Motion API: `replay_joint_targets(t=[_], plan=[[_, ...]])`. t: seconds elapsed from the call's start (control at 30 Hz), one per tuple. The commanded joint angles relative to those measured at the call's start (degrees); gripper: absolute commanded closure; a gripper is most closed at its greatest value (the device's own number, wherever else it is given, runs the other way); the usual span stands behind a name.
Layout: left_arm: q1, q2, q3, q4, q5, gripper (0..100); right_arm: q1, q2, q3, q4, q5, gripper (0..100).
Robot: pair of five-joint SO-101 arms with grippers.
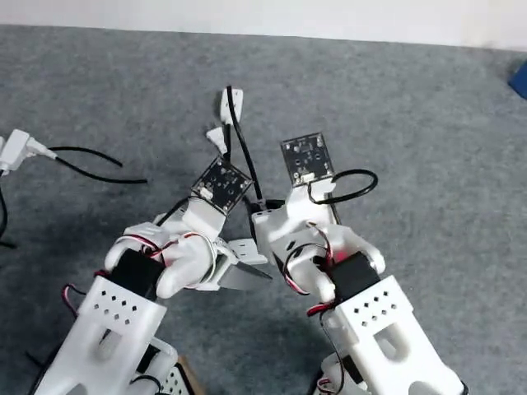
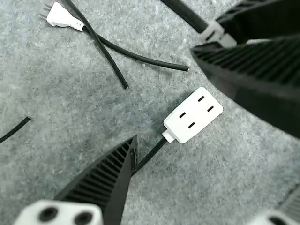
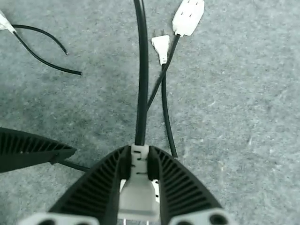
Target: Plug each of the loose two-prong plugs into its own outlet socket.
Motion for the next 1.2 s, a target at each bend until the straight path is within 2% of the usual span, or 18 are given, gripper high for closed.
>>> replay_joint_targets(t=[0.0, 0.07, 0.13, 0.2, 0.3, 0.47, 0.7, 0.83, 0.93, 1.03, 1.17], plan=[[0.22, -1.01, -0.13, -3.87, 0.53, 50, -1.54, -1.19, -1.71, -0.75, -0.62, 99.3], [0.13, -0.66, 0.92, -9.05, 1.49, 50, -3.47, -1.27, -2.68, 1.71, -0.7, 99.3], [0.22, -0.66, 4.26, -17.49, 5.19, 50, -5.49, -1.1, -6.2, 6.37, -0.62, 99.3], [0.4, -0.57, 7.78, -24.79, 5.89, 50, -7.08, -1.1, -9.19, 10.15, -0.44, 99.3], [-0.22, -0.57, 10.77, -29.8, 5.27, 50, -8.13, -1.1, -12.7, 15.25, 2.02, 99.3], [-6.02, -0.57, 10.77, -29.89, 3.69, 50, -7.34, -1.19, -15.96, 23.25, 7.21, 99.3], [-6.55, -0.57, 10.68, -29.71, 3.69, 50, -6.81, -1.19, -15.87, 28.7, 12.84, 99.3], [-6.73, -1.1, 10.95, -29.19, 3.52, 50, -2.42, -0.84, -15.52, 25.8, 12.84, 99.3], [-10.77, -1.1, 9.36, -26.37, 3.43, 50, 0.66, 2.59, -12.97, 22.81, 12.84, 99.3], [-15.87, -1.1, 8.66, -26.64, 3.6, 50, 1.19, 9.19, -10.33, 20.18, 10.9, 99.3], [-17.45, -0.75, 8.92, -26.64, 3.78, 50, 0.48, 16.13, -10.59, 16.84, 7.03, 99.3]])
